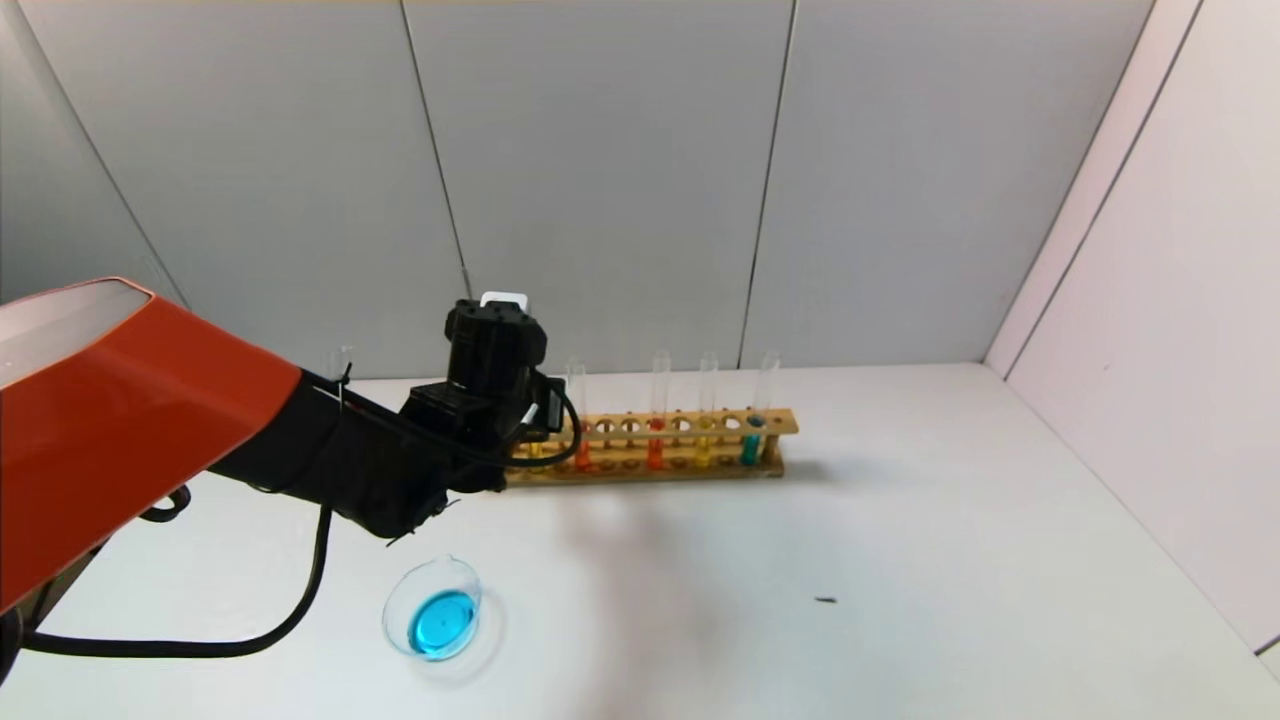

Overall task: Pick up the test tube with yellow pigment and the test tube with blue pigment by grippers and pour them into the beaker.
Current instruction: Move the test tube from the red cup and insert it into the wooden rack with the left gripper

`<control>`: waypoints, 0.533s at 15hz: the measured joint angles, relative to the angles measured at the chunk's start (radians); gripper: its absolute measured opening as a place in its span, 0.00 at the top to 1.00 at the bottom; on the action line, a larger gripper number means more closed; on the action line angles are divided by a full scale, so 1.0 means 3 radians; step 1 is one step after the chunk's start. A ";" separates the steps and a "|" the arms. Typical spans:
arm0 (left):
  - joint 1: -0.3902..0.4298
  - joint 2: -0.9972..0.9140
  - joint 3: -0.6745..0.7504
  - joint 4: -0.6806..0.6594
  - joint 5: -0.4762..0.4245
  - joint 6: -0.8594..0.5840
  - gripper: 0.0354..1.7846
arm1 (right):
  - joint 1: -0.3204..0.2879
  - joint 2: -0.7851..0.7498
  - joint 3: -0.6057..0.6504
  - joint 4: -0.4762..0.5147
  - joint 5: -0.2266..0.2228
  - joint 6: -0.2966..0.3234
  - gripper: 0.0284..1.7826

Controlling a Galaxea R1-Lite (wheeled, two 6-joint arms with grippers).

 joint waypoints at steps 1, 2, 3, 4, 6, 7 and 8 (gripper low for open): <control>-0.0001 -0.0034 0.0038 -0.0001 -0.0001 0.0000 0.53 | 0.0000 0.0000 0.0000 0.0000 0.0000 -0.0001 0.05; -0.0001 -0.0062 0.0084 -0.0009 -0.0001 -0.0001 0.64 | 0.0000 0.0000 0.0000 0.0000 0.0000 -0.0001 0.05; 0.0000 -0.0087 0.0130 -0.0021 0.0000 0.0000 0.73 | 0.0000 0.0000 0.0000 0.0000 0.0000 0.0000 0.05; 0.0000 -0.0106 0.0157 -0.0029 0.0000 -0.0003 0.80 | 0.0000 0.0000 0.0000 0.0000 0.0000 0.0000 0.05; -0.0005 -0.0126 0.0188 -0.0039 -0.0006 -0.0006 0.85 | -0.0001 0.0000 0.0000 0.0000 0.0000 -0.0001 0.05; -0.0002 -0.0129 0.0194 -0.0043 -0.0008 -0.0008 0.85 | -0.0001 0.0000 0.0000 -0.0001 0.0000 0.0000 0.05; -0.0002 -0.0129 0.0198 -0.0045 -0.0006 -0.0009 0.85 | -0.0003 0.0000 0.0000 0.0000 0.0000 0.0000 0.05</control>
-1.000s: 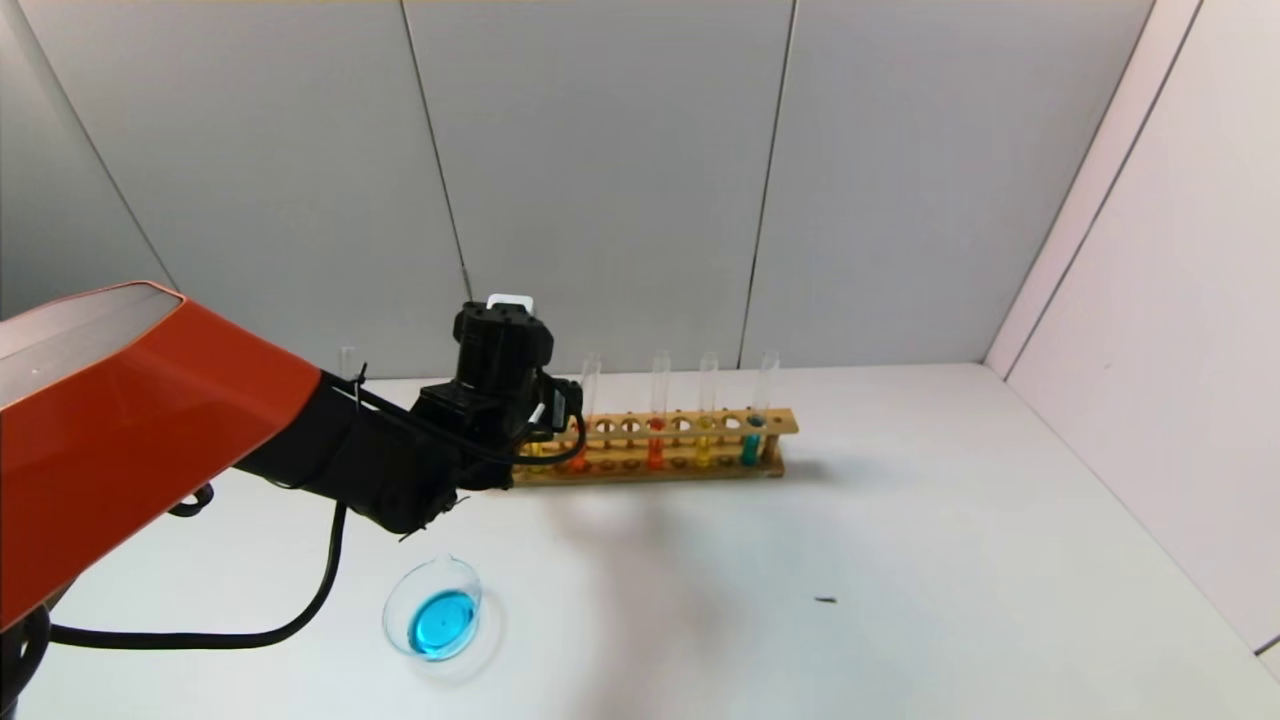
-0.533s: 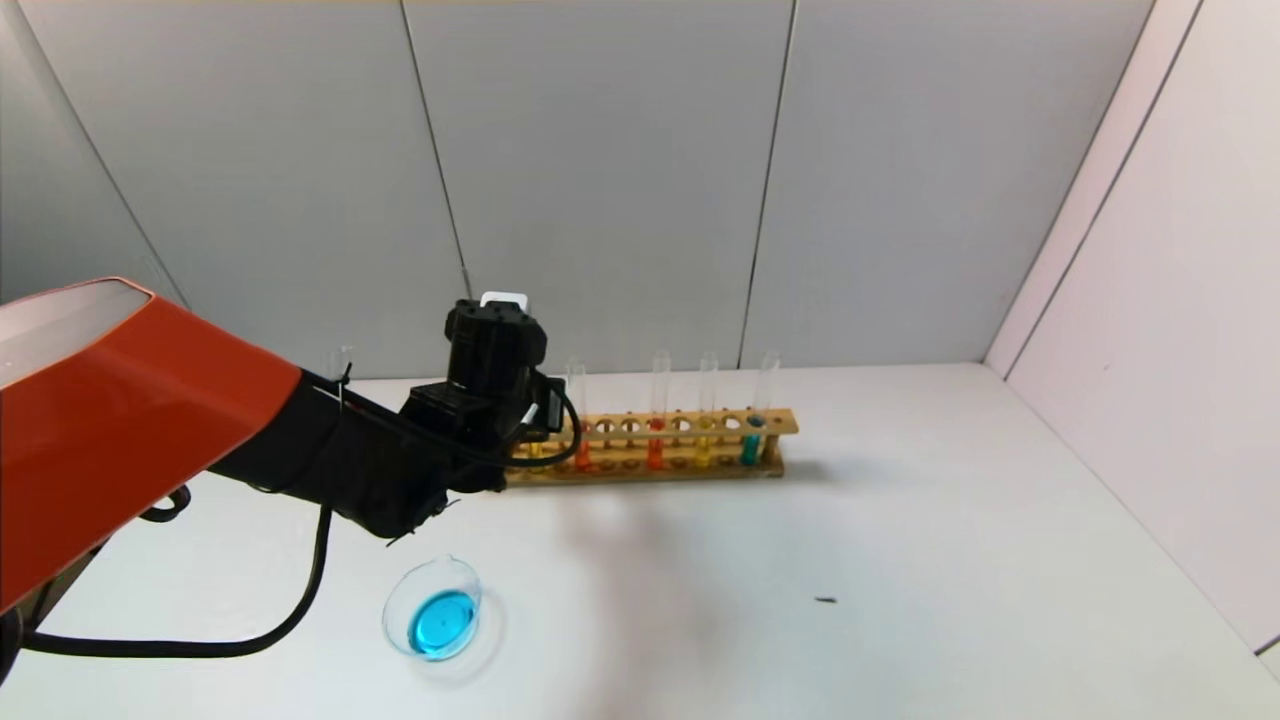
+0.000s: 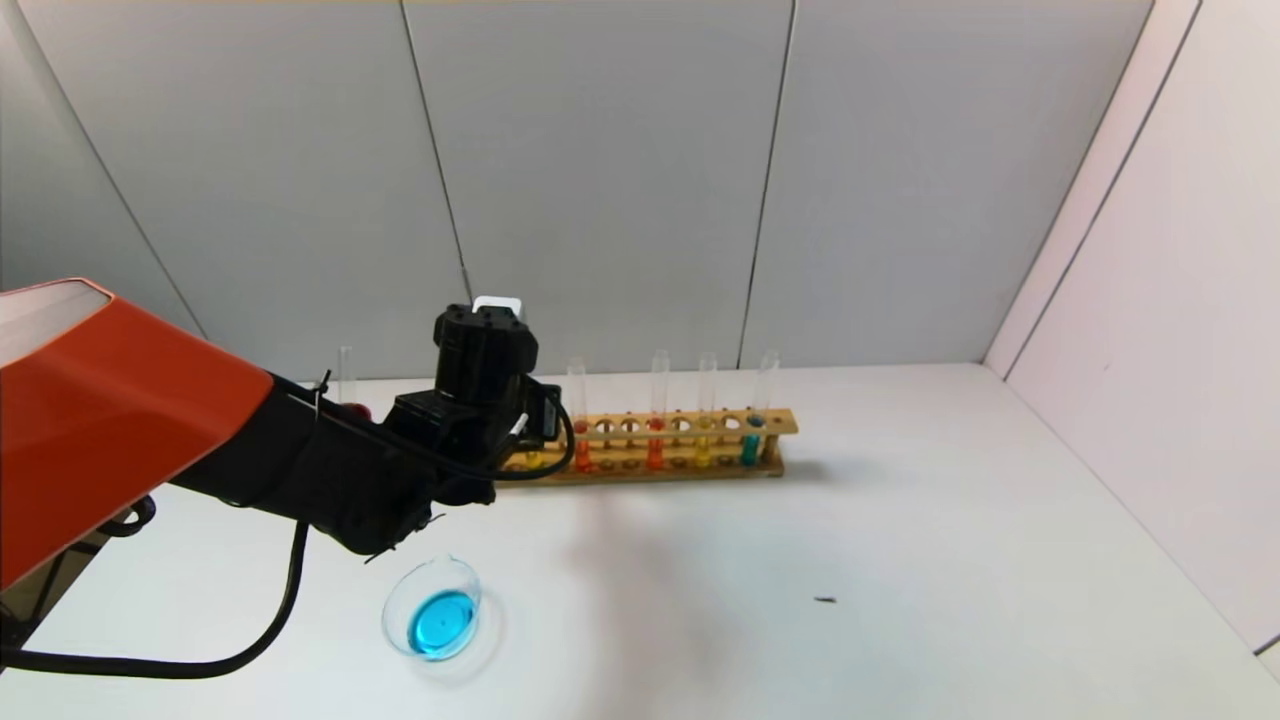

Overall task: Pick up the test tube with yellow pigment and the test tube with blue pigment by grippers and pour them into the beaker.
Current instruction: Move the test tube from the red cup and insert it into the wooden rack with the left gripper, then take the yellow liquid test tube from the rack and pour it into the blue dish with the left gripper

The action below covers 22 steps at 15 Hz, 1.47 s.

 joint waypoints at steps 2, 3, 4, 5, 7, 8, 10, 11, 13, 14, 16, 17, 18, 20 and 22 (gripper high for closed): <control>0.0000 0.0000 0.0001 0.0000 0.0003 0.0000 0.85 | 0.0001 0.0000 0.0000 0.0000 0.0000 -0.0001 0.05; -0.0001 0.0000 -0.0001 0.0005 0.0001 0.0000 0.85 | 0.0001 0.0000 0.0000 0.0000 0.0000 0.0000 0.05; -0.0001 0.0000 -0.0010 0.0018 0.0003 0.0004 0.85 | 0.0001 0.0000 0.0000 0.0000 0.0000 0.0000 0.05; -0.0003 -0.0001 -0.0020 0.0028 0.0004 0.0008 0.85 | 0.0001 0.0000 0.0000 0.0000 0.0000 -0.0001 0.05; -0.0006 -0.0001 -0.0030 0.0029 0.0006 0.0009 0.85 | 0.0001 0.0000 0.0000 0.0000 0.0000 -0.0001 0.05; -0.0008 0.0000 -0.0034 0.0024 0.0005 0.0009 0.85 | 0.0000 0.0000 0.0000 0.0000 0.0000 -0.0001 0.05; -0.0009 0.0007 -0.0035 0.0020 0.0005 0.0009 0.85 | 0.0000 0.0000 0.0000 0.0000 0.0000 0.0000 0.05; -0.0009 0.0012 -0.0035 0.0019 0.0004 0.0008 0.85 | 0.0001 0.0000 0.0000 0.0000 0.0000 -0.0001 0.05; -0.0009 0.0016 -0.0032 0.0015 0.0004 0.0011 0.85 | 0.0001 0.0000 0.0000 -0.0001 -0.0001 -0.0001 0.05; -0.0009 0.0018 -0.0030 0.0013 0.0004 0.0009 0.85 | 0.0000 0.0000 0.0000 0.0000 0.0000 0.0000 0.05; -0.0009 0.0015 -0.0029 0.0015 0.0005 0.0011 0.85 | 0.0001 0.0000 0.0000 -0.0001 0.0000 -0.0001 0.05; -0.0009 0.0006 -0.0042 0.0032 0.0005 0.0016 0.85 | 0.0001 0.0000 0.0000 0.0000 0.0000 0.0000 0.05; -0.0009 -0.0008 -0.0068 0.0048 0.0005 0.0035 0.85 | 0.0000 0.0000 0.0000 0.0000 0.0000 -0.0001 0.05; -0.0014 -0.0046 -0.0118 0.0052 0.0013 0.0152 0.85 | 0.0000 0.0000 0.0000 0.0000 0.0000 0.0000 0.05; -0.0021 -0.0086 -0.0183 0.0055 0.0074 0.0194 0.85 | 0.0001 0.0000 0.0000 0.0000 0.0000 -0.0001 0.05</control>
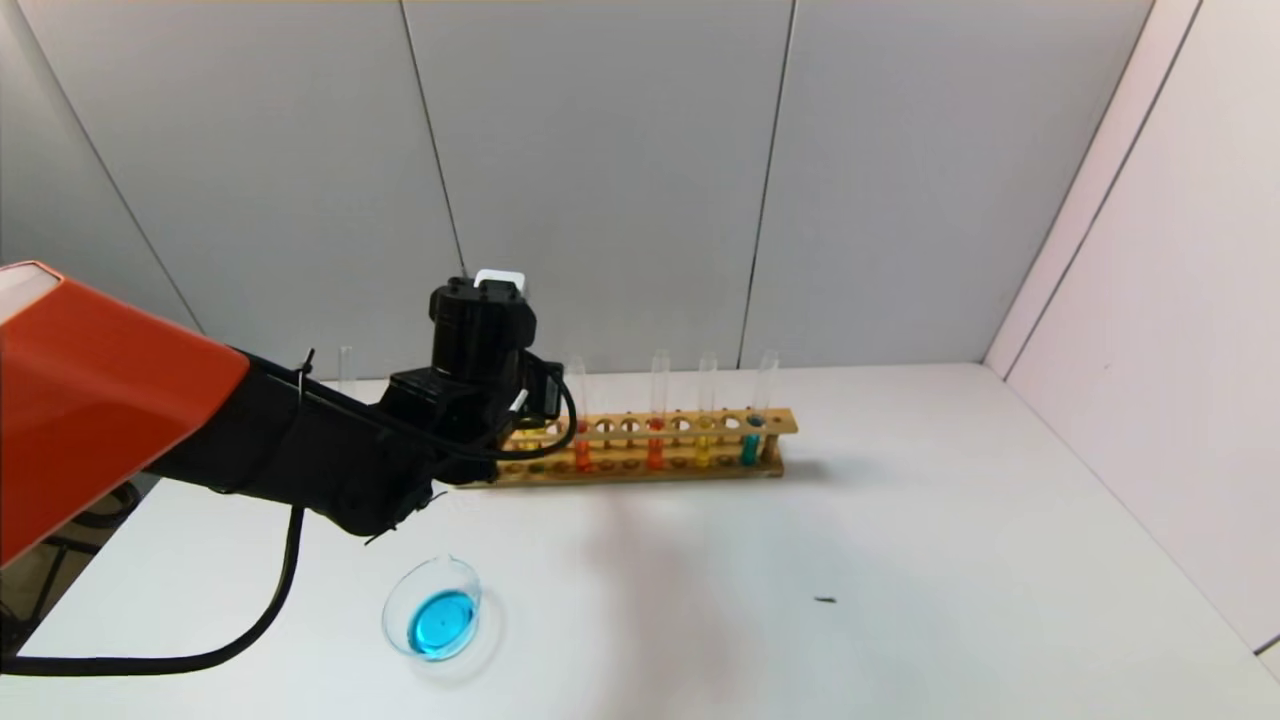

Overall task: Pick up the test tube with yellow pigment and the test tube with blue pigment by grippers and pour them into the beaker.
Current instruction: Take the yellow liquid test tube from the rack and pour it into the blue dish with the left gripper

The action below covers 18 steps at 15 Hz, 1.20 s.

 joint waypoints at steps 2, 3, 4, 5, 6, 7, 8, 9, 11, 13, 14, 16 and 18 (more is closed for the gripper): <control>-0.0003 -0.0029 -0.0099 0.0112 0.0017 0.0007 0.85 | 0.0001 0.0000 0.0000 0.0000 -0.0001 0.0000 0.05; -0.0004 -0.0039 -0.0146 0.0169 0.0017 0.0009 0.85 | 0.0001 0.0000 0.0000 0.0000 0.0000 0.0001 0.05; -0.0004 -0.0050 -0.0187 0.0191 0.0019 0.0007 0.85 | 0.0001 0.0000 0.0000 0.0000 0.0000 0.0001 0.05; -0.0004 -0.0061 -0.0223 0.0234 0.0019 0.0010 0.85 | 0.0001 0.0000 0.0000 0.0000 0.0000 0.0000 0.05; -0.0004 -0.0068 -0.0252 0.0262 0.0021 0.0009 0.85 | 0.0000 0.0000 0.0000 0.0000 0.0000 0.0001 0.05; -0.0004 -0.0072 -0.0282 0.0267 0.0022 0.0010 0.85 | -0.0001 0.0000 0.0000 0.0000 0.0000 0.0000 0.05; -0.0004 -0.0077 -0.0319 0.0286 0.0022 0.0013 0.85 | -0.0001 0.0000 0.0000 0.0000 0.0000 0.0000 0.05; -0.0004 -0.0082 -0.0355 0.0327 0.0022 0.0013 0.85 | -0.0001 0.0000 0.0000 0.0000 -0.0001 0.0001 0.05; -0.0004 -0.0094 -0.0446 0.0416 0.0023 0.0011 0.85 | -0.0001 0.0000 0.0000 0.0000 0.0001 0.0001 0.05; -0.0004 -0.0101 -0.0555 0.0496 0.0026 0.0011 0.85 | 0.0000 0.0000 0.0000 0.0000 0.0000 0.0001 0.05; -0.0004 -0.0106 -0.0606 0.0534 0.0026 0.0010 0.85 | 0.0000 0.0000 0.0000 0.0000 0.0000 0.0001 0.05; -0.0009 -0.0118 -0.0684 0.0626 0.0028 0.0010 0.85 | 0.0000 0.0000 0.0000 0.0000 0.0000 0.0001 0.05; -0.0010 -0.0143 -0.0740 0.0688 0.0027 0.0011 0.85 | -0.0001 0.0000 0.0000 0.0000 0.0000 0.0000 0.05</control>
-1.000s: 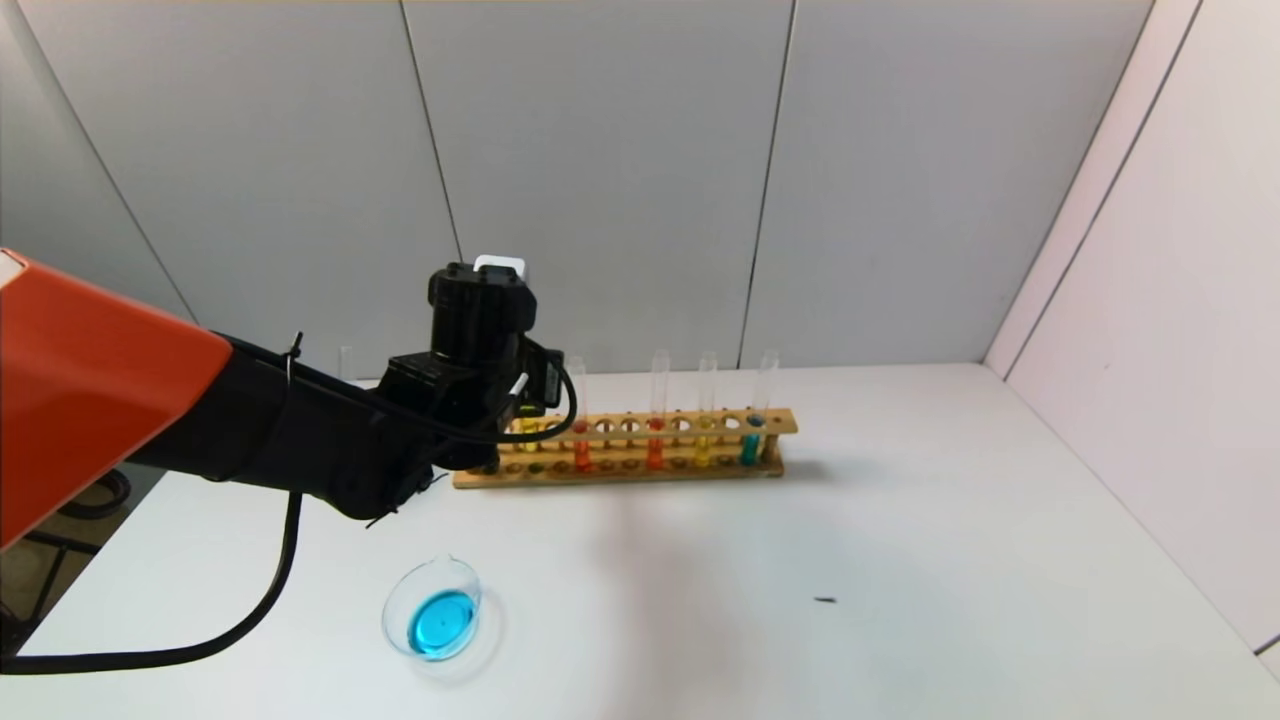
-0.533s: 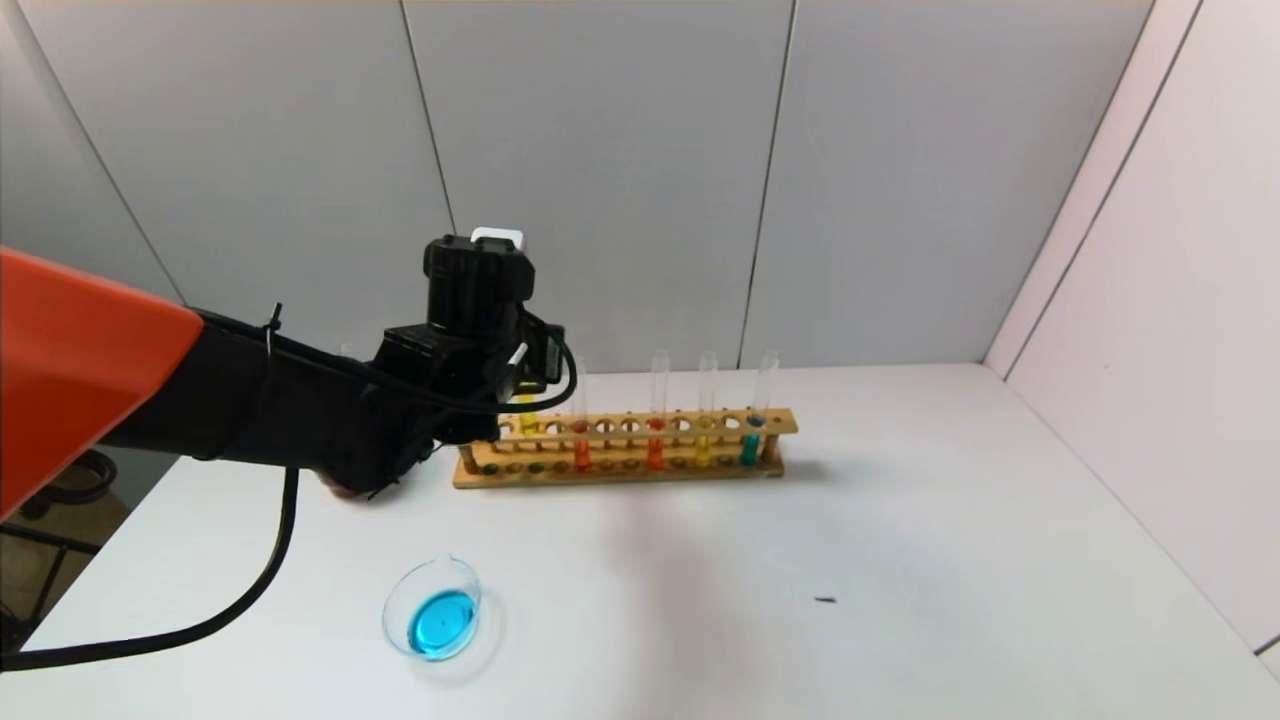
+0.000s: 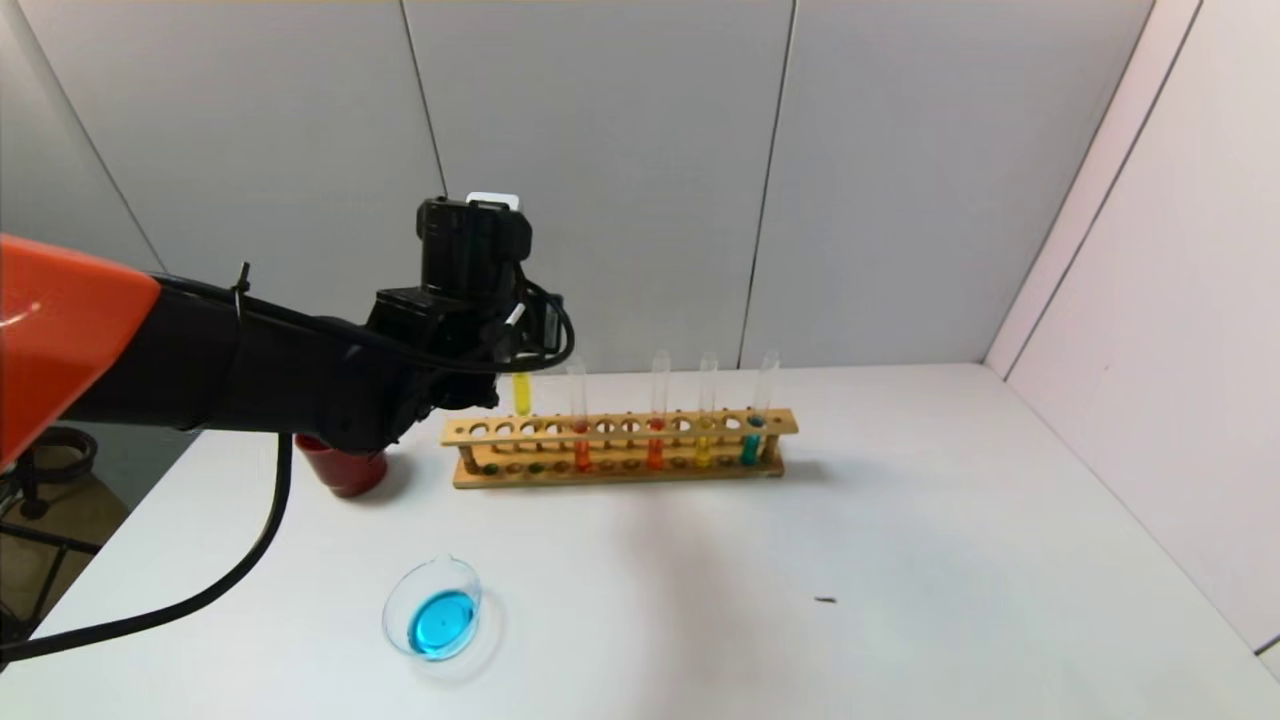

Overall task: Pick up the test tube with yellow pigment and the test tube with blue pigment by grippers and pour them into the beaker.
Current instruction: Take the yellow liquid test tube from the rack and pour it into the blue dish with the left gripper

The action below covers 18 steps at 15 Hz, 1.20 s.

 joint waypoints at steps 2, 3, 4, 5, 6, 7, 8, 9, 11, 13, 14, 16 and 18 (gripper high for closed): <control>-0.0004 -0.0054 -0.0030 0.0099 -0.0001 -0.0001 0.85 | 0.0000 0.0000 0.0000 -0.0001 0.0000 0.0001 0.05; -0.0008 -0.0091 -0.0030 0.0172 0.0000 -0.0001 0.85 | 0.0001 0.0000 0.0000 0.0000 0.0000 0.0001 0.05; -0.0008 -0.0141 -0.0030 0.0266 0.0001 -0.0003 0.85 | 0.0001 0.0000 0.0000 0.0000 0.0000 0.0000 0.05; -0.0008 -0.0213 -0.0006 0.0372 0.0004 -0.0003 0.85 | 0.0001 0.0000 0.0000 -0.0001 -0.0001 0.0000 0.05; -0.0008 -0.0296 0.0035 0.0474 0.0006 -0.0003 0.85 | 0.0001 0.0000 0.0000 0.0000 0.0000 0.0000 0.05; -0.0008 -0.0402 0.0108 0.0561 0.0014 0.0000 0.85 | 0.0001 0.0000 0.0000 0.0000 0.0000 0.0000 0.05; -0.0004 -0.0521 0.0191 0.0632 0.0014 0.0011 0.85 | 0.0001 0.0000 0.0000 0.0000 0.0000 0.0001 0.05; 0.0004 -0.0633 0.0272 0.0696 0.0014 0.0021 0.85 | 0.0001 0.0000 0.0000 0.0000 0.0000 0.0001 0.05; 0.0013 -0.0913 0.0496 0.0828 0.0005 0.0045 0.85 | 0.0001 0.0000 0.0000 0.0000 0.0000 0.0001 0.05; 0.0021 -0.1188 0.0779 0.0941 -0.0004 0.0114 0.85 | 0.0001 0.0000 0.0000 0.0000 0.0000 0.0001 0.05; 0.0033 -0.1328 0.0940 0.0960 -0.0006 0.0164 0.85 | 0.0001 0.0000 0.0000 0.0000 0.0000 0.0000 0.05; 0.0062 -0.1570 0.1233 0.0974 -0.0013 0.0269 0.85 | 0.0001 0.0000 0.0000 0.0000 0.0000 0.0001 0.05; 0.0118 -0.1796 0.1471 0.1009 -0.0021 0.0338 0.85 | 0.0001 0.0000 0.0000 -0.0001 -0.0001 0.0001 0.05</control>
